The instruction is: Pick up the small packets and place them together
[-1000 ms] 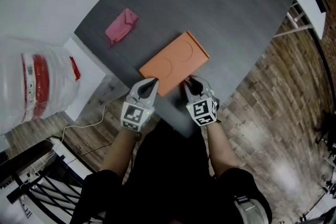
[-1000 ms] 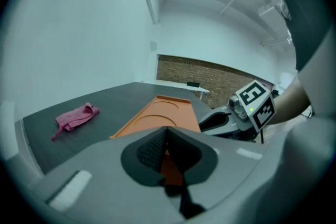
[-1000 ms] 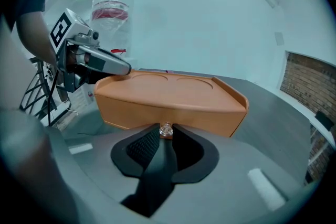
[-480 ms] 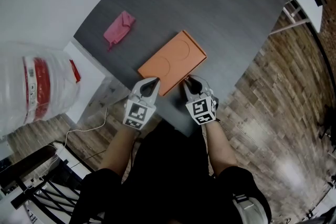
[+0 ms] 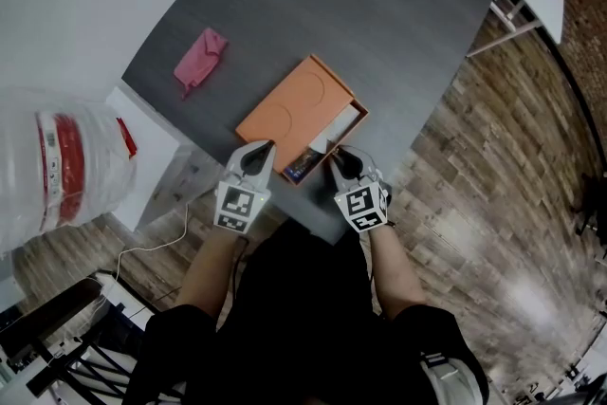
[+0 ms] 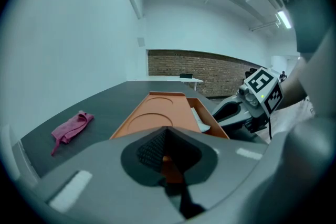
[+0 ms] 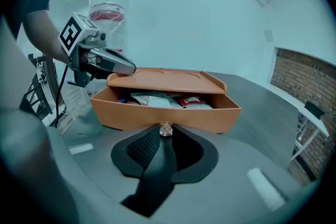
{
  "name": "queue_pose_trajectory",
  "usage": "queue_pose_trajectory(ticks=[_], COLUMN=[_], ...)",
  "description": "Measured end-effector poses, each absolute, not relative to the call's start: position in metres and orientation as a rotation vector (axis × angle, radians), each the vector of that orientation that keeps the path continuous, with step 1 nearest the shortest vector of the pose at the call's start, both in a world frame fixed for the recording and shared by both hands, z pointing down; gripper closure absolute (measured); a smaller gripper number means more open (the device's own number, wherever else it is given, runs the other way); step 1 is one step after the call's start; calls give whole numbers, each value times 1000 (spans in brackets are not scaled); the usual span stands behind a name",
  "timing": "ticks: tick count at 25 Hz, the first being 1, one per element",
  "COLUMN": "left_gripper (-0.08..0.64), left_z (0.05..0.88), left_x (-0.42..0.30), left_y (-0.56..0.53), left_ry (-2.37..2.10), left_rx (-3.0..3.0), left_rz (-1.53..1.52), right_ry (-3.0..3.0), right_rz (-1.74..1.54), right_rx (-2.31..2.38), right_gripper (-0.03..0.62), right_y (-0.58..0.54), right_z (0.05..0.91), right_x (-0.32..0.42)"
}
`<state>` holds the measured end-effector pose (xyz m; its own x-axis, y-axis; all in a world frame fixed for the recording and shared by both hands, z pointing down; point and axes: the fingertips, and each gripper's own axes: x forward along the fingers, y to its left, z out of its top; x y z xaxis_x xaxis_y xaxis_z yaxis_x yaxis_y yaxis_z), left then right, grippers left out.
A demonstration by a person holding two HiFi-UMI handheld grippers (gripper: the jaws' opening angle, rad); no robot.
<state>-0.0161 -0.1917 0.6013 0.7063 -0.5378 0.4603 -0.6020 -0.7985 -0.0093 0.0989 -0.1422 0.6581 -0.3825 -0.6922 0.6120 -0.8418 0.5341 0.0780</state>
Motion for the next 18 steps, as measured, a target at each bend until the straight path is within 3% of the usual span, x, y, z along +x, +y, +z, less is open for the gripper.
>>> queue_pose_trajectory(ticks=[18], left_gripper=[560], left_z=[603], left_x=[-20], left_y=[-196], left_ry=[-940], left_rx=[2782], left_rz=[647], right_ry=[-2086], right_rz=[420], right_rx=[1339], right_gripper=[518], right_y=[-98], right_z=[667], right_x=[132])
